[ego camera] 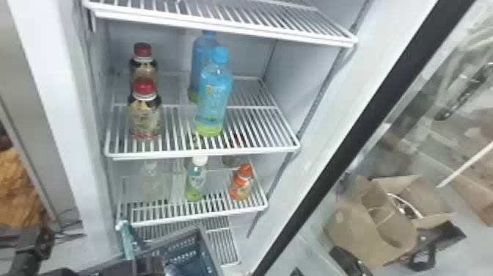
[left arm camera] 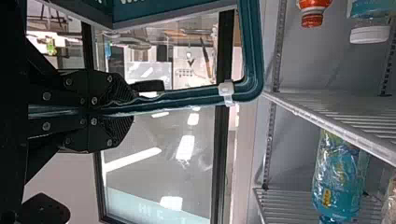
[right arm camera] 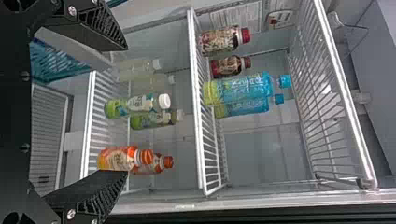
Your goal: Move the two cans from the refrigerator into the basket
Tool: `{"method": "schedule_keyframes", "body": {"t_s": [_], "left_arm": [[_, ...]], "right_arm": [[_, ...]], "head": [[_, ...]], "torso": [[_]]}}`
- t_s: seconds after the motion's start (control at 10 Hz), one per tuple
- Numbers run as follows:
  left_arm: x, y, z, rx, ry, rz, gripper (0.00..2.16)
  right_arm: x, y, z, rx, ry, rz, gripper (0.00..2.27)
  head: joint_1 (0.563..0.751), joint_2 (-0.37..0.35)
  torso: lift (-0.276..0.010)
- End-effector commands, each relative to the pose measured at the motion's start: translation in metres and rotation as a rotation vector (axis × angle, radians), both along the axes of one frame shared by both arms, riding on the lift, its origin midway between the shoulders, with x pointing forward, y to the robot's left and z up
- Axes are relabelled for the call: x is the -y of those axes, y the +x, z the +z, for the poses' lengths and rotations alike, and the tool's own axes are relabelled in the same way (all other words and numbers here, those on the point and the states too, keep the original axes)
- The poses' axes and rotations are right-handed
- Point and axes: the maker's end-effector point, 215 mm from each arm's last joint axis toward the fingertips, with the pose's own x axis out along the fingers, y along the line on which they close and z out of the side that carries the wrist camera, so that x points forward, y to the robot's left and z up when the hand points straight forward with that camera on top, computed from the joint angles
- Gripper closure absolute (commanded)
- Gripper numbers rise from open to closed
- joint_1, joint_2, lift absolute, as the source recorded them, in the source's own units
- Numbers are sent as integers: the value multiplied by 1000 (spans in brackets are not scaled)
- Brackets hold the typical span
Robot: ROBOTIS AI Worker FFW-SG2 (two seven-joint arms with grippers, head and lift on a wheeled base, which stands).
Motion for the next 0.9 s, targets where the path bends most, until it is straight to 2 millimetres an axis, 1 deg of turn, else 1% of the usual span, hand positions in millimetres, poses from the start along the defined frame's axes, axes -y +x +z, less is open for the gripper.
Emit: {"method": "schedule_keyframes", "body": {"t_s": [0.0, 0.2, 0.4, 0.8], "left_arm": [[0, 0, 0, -1, 0, 0, 1190], [1, 1, 1, 4, 0, -4, 1190], [2, 2, 2, 6, -2, -4, 1190], [4, 1, 3, 10, -2, -12, 1190]], "right_arm": [[8, -4, 5, 9, -55, -12, 124], [5, -6, 17, 35, -108, 3, 124], [11, -8, 14, 30, -109, -14, 124], [10, -6, 15, 34, -112, -12, 124]], "head": [[695, -350], [695, -350], [695, -350], [695, -350]], "torso": [[-25], [-25], [-25], [-25]]}}
